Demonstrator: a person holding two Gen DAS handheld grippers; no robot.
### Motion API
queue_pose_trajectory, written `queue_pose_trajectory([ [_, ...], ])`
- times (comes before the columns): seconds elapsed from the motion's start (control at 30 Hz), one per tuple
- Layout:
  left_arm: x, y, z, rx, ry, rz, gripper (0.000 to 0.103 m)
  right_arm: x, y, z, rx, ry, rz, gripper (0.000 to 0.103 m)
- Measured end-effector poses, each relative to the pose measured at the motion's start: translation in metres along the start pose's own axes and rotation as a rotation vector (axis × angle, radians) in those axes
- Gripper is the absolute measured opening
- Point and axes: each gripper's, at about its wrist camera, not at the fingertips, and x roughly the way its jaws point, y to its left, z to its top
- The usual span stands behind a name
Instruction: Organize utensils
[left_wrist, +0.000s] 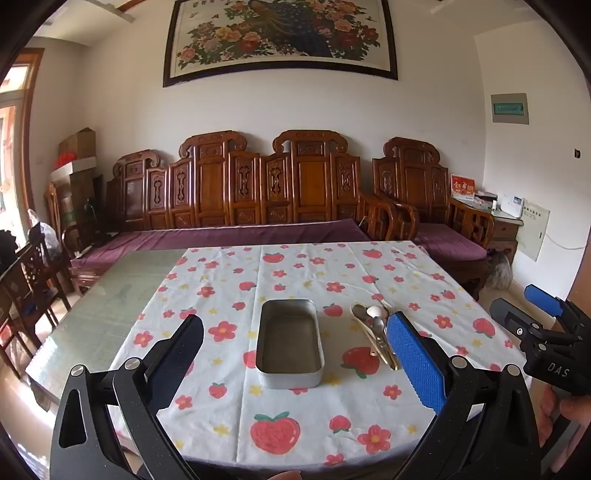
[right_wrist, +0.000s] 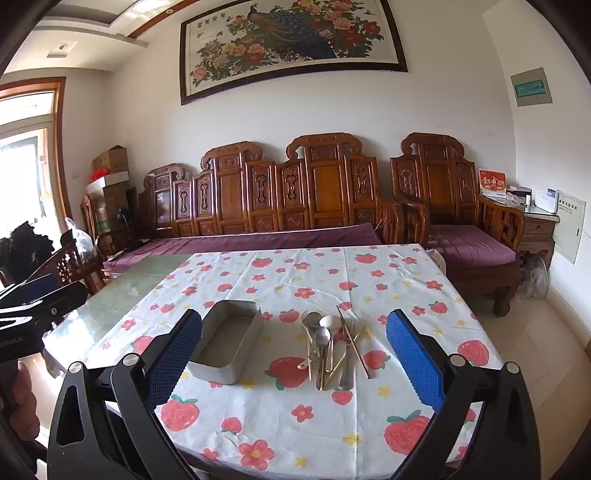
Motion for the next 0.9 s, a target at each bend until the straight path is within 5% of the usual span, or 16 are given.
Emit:
queue_pose_trajectory([
  [0.9, -0.010, -0.001, 0.010, -0.009, -0.017, -0.003, 0.096, -0.007, -0.004, 0.003, 0.004, -0.012, 0.006, 0.100],
])
